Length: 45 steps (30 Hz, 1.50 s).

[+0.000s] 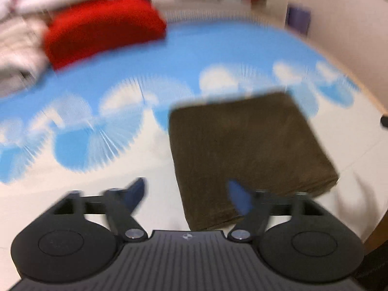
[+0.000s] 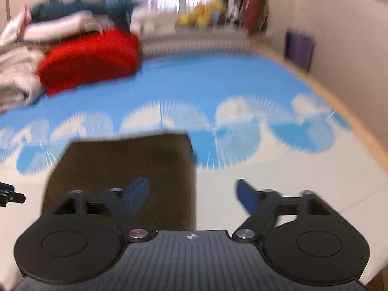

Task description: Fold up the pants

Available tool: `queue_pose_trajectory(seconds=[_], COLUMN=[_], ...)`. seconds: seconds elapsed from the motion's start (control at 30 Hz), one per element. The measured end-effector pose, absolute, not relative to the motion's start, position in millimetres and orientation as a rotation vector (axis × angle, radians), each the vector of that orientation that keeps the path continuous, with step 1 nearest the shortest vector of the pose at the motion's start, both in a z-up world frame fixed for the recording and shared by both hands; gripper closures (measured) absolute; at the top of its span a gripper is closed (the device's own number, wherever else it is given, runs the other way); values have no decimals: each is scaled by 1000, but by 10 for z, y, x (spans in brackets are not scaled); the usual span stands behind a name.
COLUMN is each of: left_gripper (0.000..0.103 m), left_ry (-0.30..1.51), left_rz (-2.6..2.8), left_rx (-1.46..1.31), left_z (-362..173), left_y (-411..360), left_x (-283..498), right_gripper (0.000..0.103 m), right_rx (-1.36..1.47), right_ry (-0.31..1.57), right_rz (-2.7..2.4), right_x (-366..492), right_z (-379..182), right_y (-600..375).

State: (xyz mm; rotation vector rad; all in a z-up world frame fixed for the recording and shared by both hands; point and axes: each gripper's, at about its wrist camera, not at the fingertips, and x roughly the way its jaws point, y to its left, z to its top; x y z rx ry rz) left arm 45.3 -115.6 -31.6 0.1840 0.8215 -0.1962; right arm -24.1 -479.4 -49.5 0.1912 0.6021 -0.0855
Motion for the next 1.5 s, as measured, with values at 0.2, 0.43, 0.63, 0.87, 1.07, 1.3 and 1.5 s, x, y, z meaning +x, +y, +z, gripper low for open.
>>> queue_pose_trajectory(seconds=[0.2, 0.43, 0.63, 0.87, 1.07, 1.3, 1.5], left_gripper=[0, 0, 0, 0, 0, 0, 0], left_ry=[573, 690, 797, 780, 785, 791, 789], left_rz=[-139, -113, -81, -97, -92, -95, -90], left_rx=[48, 165, 122, 170, 147, 127, 116], left_z=[-327, -801, -1008, -1097, -1140, -1136, -1129], left_y=[-1172, -1283, -1315, -1500, -1523, -1520, -1496], left_x=[-740, -869, -626, -630, -556, -548, -538], right_gripper=[1, 1, 1, 1, 1, 1, 1], right_rx=[337, 187, 156, 138, 169, 162, 160], right_ry=[482, 569, 613, 629, 638, 650, 654], right_rz=[-127, -88, -77, -88, -111, -112, -111], right_x=[-1082, -1195, -1046, -1000, -980, -970, -955], right_z=[-642, -973, -1069, -1098, -1101, -1113, -1113], right_y=[-4546, -4078, -3955, -3868, -3907, -3887, -3872])
